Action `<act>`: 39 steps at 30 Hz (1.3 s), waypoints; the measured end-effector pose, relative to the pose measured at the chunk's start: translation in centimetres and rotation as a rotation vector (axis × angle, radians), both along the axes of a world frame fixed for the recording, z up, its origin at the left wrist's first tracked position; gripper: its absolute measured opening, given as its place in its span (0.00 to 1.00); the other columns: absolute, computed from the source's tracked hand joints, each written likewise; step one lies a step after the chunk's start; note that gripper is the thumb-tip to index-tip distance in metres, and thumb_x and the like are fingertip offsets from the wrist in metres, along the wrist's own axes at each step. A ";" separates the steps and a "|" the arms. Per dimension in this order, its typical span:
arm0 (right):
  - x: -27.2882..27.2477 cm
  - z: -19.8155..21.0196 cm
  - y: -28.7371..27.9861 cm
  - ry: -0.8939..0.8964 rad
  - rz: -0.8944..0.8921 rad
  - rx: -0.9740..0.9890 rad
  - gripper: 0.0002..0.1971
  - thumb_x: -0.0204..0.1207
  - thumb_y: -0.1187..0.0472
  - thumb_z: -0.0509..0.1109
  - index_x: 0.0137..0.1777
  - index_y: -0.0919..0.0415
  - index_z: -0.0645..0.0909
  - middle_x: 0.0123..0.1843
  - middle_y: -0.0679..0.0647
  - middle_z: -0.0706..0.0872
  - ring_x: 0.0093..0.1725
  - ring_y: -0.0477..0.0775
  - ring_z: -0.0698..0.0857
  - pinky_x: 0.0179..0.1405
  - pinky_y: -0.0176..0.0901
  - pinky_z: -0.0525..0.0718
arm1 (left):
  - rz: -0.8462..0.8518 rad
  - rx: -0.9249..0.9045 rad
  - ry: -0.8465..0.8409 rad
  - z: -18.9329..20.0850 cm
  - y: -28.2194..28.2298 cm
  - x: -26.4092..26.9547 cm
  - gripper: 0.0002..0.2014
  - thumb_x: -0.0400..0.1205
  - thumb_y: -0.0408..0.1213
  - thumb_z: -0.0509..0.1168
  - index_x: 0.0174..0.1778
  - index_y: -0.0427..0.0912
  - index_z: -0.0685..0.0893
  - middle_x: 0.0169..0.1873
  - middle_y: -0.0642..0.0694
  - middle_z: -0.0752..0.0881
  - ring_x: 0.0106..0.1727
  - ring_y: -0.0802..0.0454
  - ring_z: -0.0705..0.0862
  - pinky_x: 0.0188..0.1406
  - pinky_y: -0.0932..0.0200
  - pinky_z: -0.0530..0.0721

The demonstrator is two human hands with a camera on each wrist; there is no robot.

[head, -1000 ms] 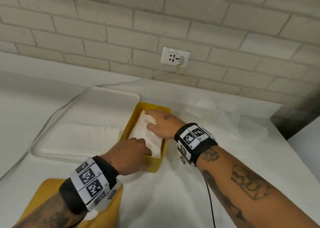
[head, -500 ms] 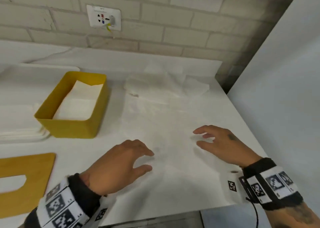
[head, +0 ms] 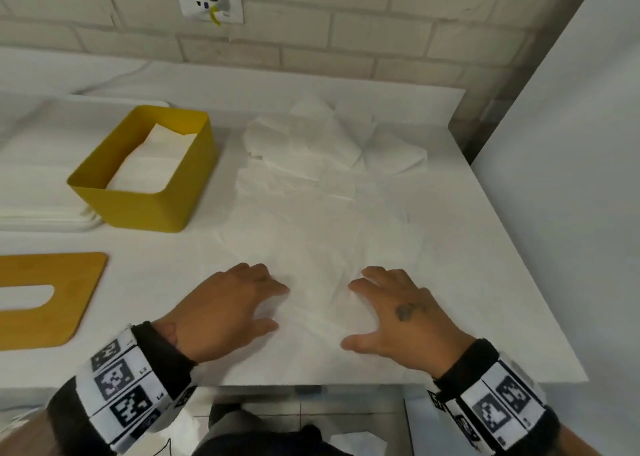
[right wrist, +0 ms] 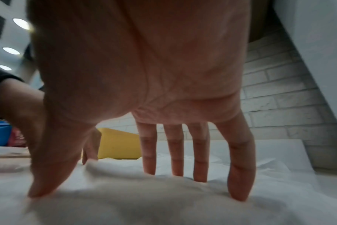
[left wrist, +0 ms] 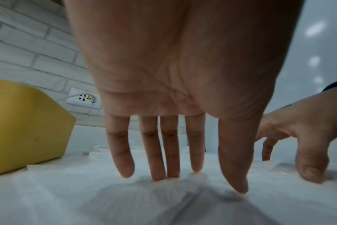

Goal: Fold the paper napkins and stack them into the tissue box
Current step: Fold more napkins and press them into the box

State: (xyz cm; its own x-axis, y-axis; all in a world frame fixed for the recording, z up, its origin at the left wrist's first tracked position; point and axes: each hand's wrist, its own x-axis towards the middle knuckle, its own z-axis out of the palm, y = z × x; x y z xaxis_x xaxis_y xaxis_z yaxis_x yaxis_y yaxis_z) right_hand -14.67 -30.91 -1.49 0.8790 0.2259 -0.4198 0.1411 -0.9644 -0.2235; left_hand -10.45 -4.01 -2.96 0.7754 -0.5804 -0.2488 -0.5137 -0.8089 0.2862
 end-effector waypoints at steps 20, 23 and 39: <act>3.0 8.1 -4.9 -0.418 -0.441 1.231 0.20 0.69 0.66 0.81 0.61 0.55 0.86 0.55 0.51 0.93 0.55 0.52 0.92 0.51 0.40 0.90 | 0.258 -0.944 0.140 7.1 -4.4 2.7 0.08 0.78 0.34 0.78 0.51 0.48 0.92 0.45 0.55 0.94 0.47 0.61 0.92 0.47 0.68 0.86; 2.1 7.3 -4.5 -0.273 -0.436 1.300 0.20 0.64 0.67 0.80 0.58 0.56 0.87 0.55 0.54 0.94 0.57 0.55 0.93 0.55 0.45 0.91 | 0.310 -1.239 0.337 9.6 -3.9 2.5 0.19 0.71 0.29 0.76 0.59 0.44 0.90 0.50 0.48 0.95 0.53 0.52 0.94 0.48 0.63 0.90; 1.3 -1.0 -2.8 0.050 -0.761 1.068 0.12 0.74 0.66 0.81 0.56 0.59 0.89 0.51 0.52 0.95 0.50 0.48 0.94 0.41 0.30 0.86 | 0.894 -1.128 0.652 -1.4 -4.0 0.0 0.13 0.79 0.25 0.75 0.59 0.34 0.89 0.51 0.38 0.94 0.51 0.40 0.94 0.52 0.48 0.93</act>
State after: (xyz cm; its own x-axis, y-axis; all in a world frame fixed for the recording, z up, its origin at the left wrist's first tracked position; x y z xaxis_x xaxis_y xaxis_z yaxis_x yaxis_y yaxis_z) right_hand -13.34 -33.74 -2.45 0.9220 -0.0769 -0.3794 -0.3869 -0.1439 -0.9108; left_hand -10.48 -8.02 -4.39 0.8914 -0.1225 -0.4364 0.4400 0.0024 0.8980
